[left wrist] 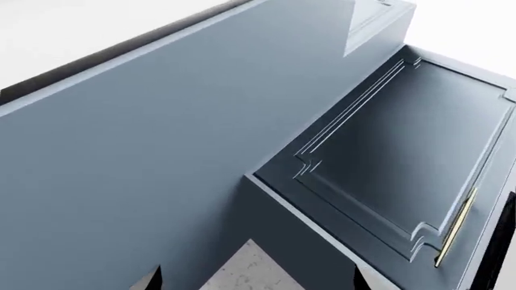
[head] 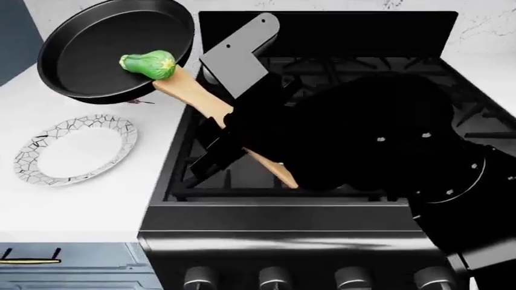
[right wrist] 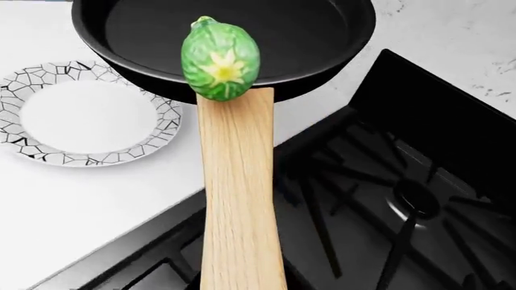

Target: Pick up the pan and dump the vegetables in it onto the plate. Then return the pan to the stove.

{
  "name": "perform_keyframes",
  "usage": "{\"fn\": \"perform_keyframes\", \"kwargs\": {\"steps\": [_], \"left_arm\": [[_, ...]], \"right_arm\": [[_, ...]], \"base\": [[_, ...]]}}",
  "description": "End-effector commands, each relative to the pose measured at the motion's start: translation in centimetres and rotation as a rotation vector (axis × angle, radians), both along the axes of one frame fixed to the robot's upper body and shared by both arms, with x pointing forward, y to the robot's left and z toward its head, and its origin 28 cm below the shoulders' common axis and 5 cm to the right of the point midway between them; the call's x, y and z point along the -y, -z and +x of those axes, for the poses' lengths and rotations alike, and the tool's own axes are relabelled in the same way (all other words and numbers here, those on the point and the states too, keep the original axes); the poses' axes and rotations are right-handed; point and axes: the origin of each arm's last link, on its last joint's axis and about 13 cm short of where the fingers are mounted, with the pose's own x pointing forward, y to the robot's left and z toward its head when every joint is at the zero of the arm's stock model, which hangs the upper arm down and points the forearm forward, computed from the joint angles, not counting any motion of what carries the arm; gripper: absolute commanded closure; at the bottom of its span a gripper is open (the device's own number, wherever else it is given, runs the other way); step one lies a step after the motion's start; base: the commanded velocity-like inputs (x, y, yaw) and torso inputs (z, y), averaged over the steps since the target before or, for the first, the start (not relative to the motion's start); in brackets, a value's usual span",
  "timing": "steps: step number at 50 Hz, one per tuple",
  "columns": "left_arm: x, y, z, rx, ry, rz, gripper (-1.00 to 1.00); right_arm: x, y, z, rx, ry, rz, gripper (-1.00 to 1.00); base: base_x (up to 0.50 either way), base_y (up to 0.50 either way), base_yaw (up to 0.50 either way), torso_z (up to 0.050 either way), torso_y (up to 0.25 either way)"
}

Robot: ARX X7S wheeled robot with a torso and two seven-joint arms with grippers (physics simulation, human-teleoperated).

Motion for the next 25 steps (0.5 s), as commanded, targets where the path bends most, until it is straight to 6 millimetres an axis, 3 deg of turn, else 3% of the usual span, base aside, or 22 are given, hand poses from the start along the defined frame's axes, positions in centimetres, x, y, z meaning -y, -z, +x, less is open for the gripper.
{"fn": "perform_keyframes", "kwargs": {"steps": [1, 17, 25], "left_arm": [[0.02, -0.05, -0.02, 0.002, 0.0, -0.001, -1.0], [-0.02, -0.01, -0.15, 0.003, -0.001, -0.002, -1.0], [-0.04, 0.06, -0.09, 0.002, -0.001, -0.001, -1.0]], "right_arm": [[0.57, -1.61, 0.76, 0.124, 0.084, 0.0, 1.0], [0.49, -1.21, 0.88, 0.125, 0.099, -0.046, 1.0], [0.95, -1.47, 0.47, 0.123, 0.091, -0.048, 1.0]], "base": [[0.25, 0.3, 0.0, 0.0, 0.0], [0.23, 0.29, 0.0, 0.0, 0.003], [0.02, 0.02, 0.0, 0.0, 0.004]]}}
